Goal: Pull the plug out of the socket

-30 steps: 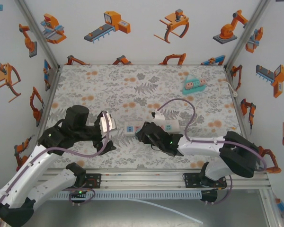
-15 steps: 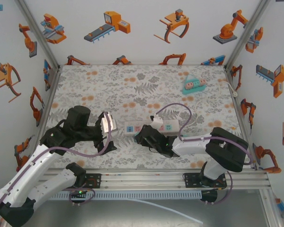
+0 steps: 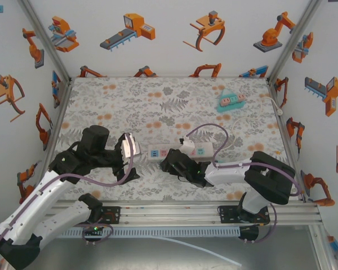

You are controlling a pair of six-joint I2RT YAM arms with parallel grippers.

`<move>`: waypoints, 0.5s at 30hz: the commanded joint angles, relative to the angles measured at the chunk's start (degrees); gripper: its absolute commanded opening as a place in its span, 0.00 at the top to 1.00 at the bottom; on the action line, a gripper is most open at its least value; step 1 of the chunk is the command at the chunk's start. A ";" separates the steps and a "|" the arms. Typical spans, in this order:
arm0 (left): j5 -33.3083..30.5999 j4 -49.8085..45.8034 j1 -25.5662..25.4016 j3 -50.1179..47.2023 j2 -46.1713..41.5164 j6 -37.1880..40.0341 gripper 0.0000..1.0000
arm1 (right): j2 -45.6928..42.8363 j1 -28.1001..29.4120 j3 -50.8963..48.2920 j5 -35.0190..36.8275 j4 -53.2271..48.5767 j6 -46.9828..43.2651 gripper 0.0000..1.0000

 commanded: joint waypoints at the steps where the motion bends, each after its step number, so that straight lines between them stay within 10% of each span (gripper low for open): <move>1: 0.61 0.73 -0.38 -0.33 -0.05 -0.16 0.03 | -1.34 0.31 0.43 2.38 -3.02 0.90 0.52; 15: 0.48 1.63 -1.15 -0.17 1.08 -0.76 0.03 | -12.38 0.29 -1.43 5.32 -11.53 -3.35 0.51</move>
